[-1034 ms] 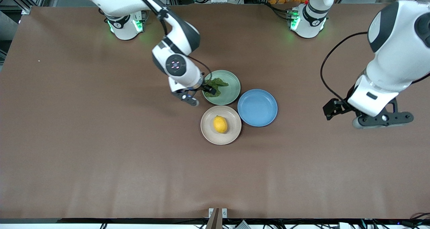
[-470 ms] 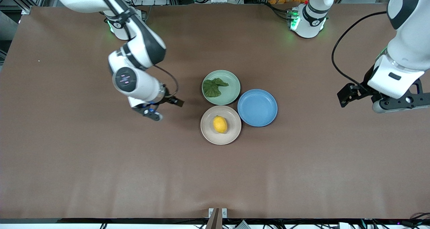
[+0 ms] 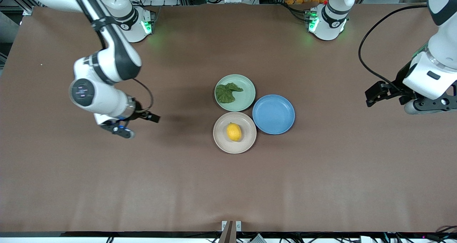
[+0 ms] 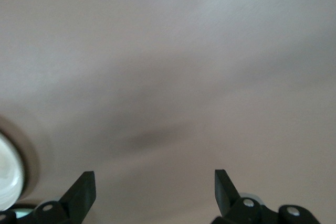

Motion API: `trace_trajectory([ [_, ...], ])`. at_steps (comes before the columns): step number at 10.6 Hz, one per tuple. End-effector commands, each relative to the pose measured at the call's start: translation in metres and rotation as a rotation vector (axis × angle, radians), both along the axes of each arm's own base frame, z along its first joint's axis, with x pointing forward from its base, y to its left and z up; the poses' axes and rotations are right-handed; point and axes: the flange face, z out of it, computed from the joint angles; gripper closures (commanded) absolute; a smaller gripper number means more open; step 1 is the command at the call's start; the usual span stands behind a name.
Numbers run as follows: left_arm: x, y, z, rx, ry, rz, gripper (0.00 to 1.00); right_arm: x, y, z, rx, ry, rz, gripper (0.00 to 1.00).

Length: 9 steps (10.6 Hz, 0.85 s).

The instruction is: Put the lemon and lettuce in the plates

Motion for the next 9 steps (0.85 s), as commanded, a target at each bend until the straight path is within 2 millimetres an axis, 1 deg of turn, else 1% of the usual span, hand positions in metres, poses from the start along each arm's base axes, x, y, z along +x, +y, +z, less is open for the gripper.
trace_trajectory([
  [1,-0.025,0.004,0.013,0.004,0.032,-0.108,0.00,0.000,-0.076,0.026,-0.025,-0.040,0.091,0.00],
  [3,-0.029,0.005,0.017,0.010,0.030,-0.162,0.00,0.002,-0.122,0.042,-0.029,-0.072,0.159,0.00],
  [4,-0.029,0.008,0.017,0.012,0.031,-0.173,0.00,0.002,-0.146,0.053,-0.034,-0.096,0.189,0.00],
  [6,-0.028,0.011,0.019,0.012,0.027,-0.188,0.00,-0.002,-0.181,0.083,-0.044,-0.142,0.222,0.00],
  [7,-0.030,0.012,0.025,0.010,0.016,-0.182,0.00,-0.005,-0.196,0.099,-0.048,-0.159,0.227,0.00],
  [8,-0.030,0.015,0.027,0.010,0.012,-0.178,0.00,-0.009,-0.205,0.114,-0.049,-0.166,0.232,0.00],
  [9,-0.032,0.018,0.030,0.007,0.010,-0.169,0.00,-0.012,-0.210,0.133,-0.048,-0.156,0.233,0.00],
])
